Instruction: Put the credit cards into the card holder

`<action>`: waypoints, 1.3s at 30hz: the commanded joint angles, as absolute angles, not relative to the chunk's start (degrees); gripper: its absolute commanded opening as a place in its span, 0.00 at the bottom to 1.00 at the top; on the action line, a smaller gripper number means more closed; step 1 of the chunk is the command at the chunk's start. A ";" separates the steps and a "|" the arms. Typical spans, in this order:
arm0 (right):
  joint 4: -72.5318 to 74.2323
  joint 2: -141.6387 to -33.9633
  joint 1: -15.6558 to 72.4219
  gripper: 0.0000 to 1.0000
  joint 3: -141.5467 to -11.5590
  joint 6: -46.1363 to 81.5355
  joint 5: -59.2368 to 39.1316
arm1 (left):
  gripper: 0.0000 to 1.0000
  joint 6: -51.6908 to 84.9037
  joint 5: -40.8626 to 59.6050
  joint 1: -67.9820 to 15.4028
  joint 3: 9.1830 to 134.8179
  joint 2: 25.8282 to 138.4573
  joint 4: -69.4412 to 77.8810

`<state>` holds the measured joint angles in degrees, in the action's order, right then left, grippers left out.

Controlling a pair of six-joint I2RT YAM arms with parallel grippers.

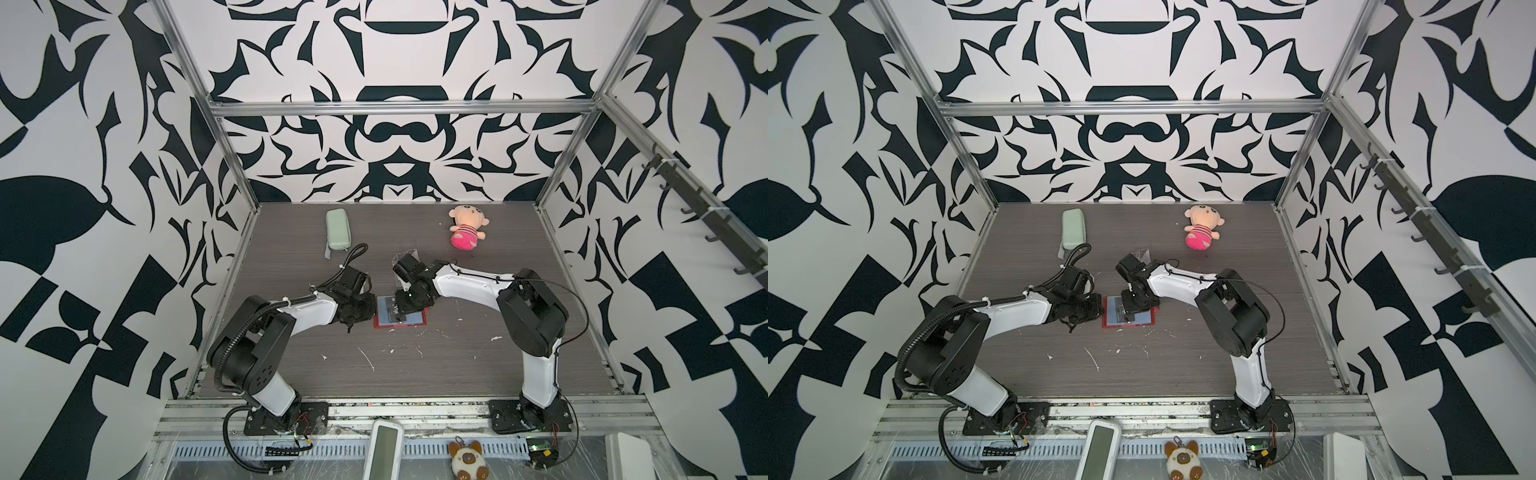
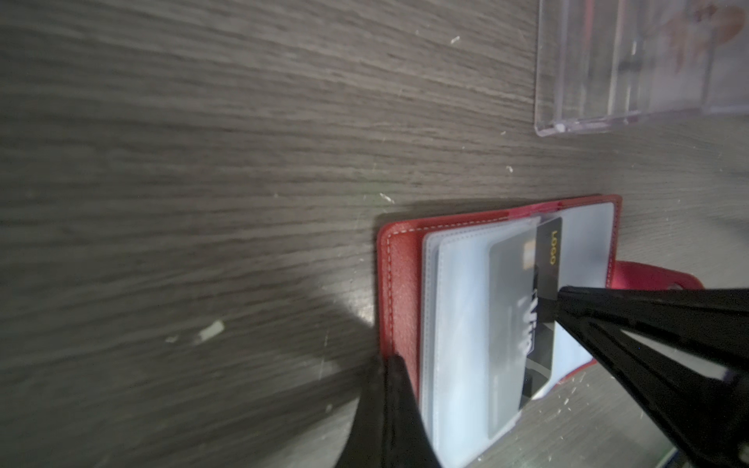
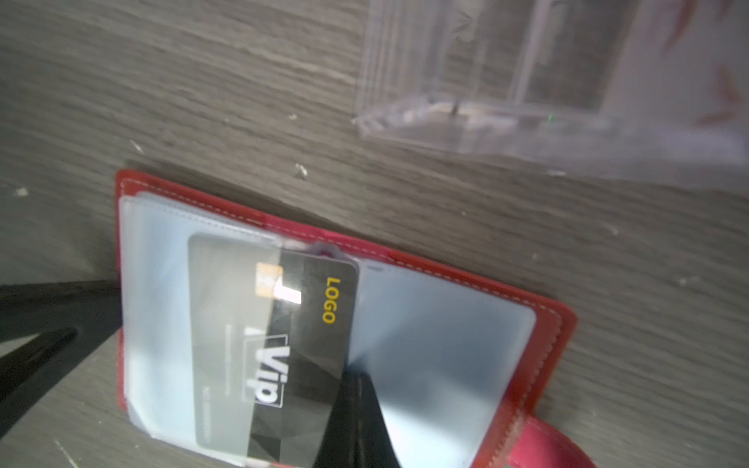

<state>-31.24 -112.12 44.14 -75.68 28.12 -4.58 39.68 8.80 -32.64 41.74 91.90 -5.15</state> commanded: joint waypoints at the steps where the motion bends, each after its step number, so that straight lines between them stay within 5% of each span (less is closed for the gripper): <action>1: -29.71 -111.98 44.58 0.00 -75.20 28.39 -6.38 | 0.00 40.16 7.21 -32.87 38.97 93.48 -12.75; 32: -21.80 -109.85 44.57 0.00 -72.17 30.14 -16.40 | 0.00 40.36 7.23 -32.87 38.92 93.34 -12.48; 39: -21.01 -105.00 44.12 0.00 -69.37 30.54 -10.73 | 0.00 40.09 4.56 -32.87 39.56 89.74 -14.34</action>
